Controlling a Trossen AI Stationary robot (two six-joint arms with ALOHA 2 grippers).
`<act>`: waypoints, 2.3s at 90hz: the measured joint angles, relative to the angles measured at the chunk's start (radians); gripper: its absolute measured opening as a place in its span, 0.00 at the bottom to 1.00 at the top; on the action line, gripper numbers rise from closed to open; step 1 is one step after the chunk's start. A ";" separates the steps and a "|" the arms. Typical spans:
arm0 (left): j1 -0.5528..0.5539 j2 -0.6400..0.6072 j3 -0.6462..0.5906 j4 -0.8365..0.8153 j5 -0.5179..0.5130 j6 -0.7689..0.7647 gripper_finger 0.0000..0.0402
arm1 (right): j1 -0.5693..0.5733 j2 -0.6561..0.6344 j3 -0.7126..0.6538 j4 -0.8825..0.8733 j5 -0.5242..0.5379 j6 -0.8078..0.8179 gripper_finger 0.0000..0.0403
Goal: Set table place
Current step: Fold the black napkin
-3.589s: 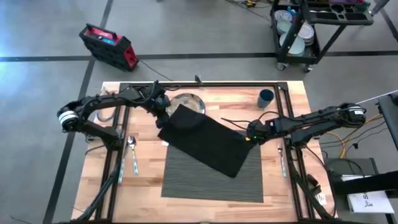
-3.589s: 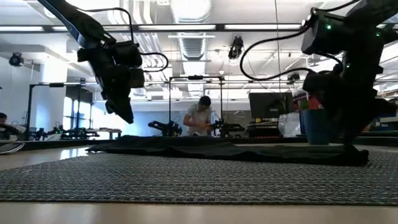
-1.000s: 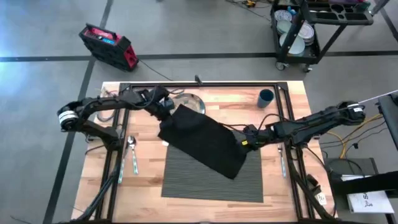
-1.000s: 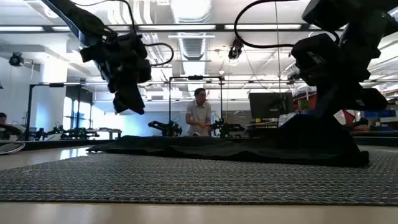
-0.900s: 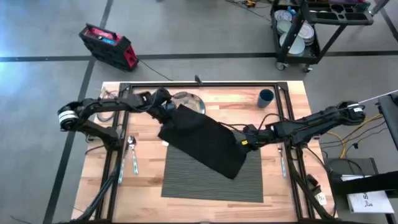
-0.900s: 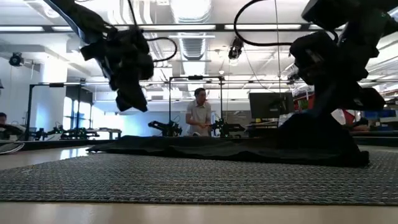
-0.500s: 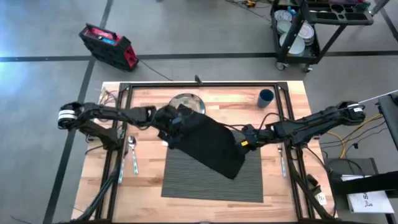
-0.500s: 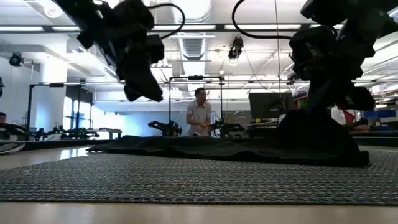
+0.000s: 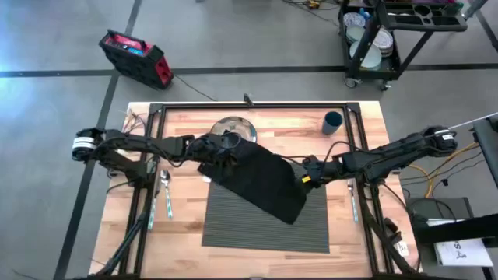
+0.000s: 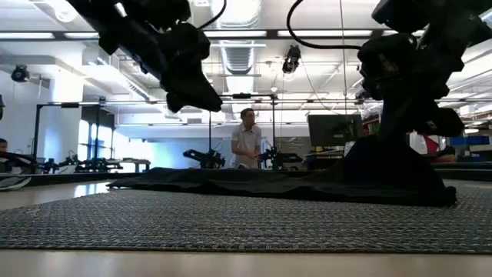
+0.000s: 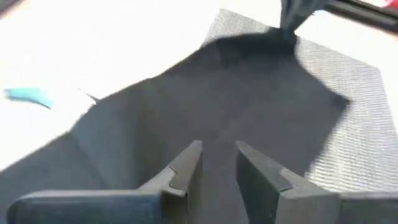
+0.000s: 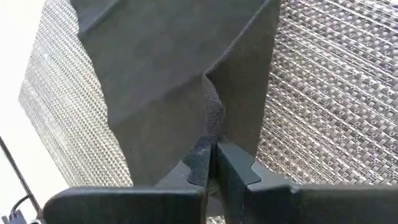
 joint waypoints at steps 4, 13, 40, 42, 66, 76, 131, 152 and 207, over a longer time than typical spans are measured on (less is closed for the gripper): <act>0.000 0.000 0.000 0.014 -0.032 0.044 0.19 | 0.000 0.000 0.000 0.007 0.009 0.020 0.00; 0.001 0.000 0.000 0.041 -0.091 0.160 0.20 | 0.000 -0.001 0.000 0.016 0.024 0.062 0.00; 0.093 0.020 -0.007 0.094 -0.142 0.281 0.24 | -0.002 -0.002 0.000 0.058 0.026 0.147 0.00; 0.105 0.026 -0.007 0.090 -0.129 0.273 0.24 | -0.002 -0.002 0.000 0.058 0.027 0.150 0.00; 0.172 0.103 -0.010 0.085 0.065 0.153 0.27 | -0.002 -0.002 0.000 0.059 0.047 0.147 0.00; 0.164 0.113 -0.010 0.085 0.088 0.132 0.28 | -0.002 -0.002 0.000 0.059 0.064 0.123 0.00; 0.151 0.113 -0.010 0.081 0.156 -0.078 0.20 | -0.002 -0.002 0.000 0.069 0.079 -0.032 0.00; 0.094 0.113 -0.010 0.081 0.166 -0.078 0.20 | -0.002 -0.017 0.000 0.091 0.079 -0.042 0.00; 0.026 0.112 -0.011 0.062 0.158 -0.085 0.20 | -0.002 -0.143 0.000 0.173 0.145 -0.086 0.00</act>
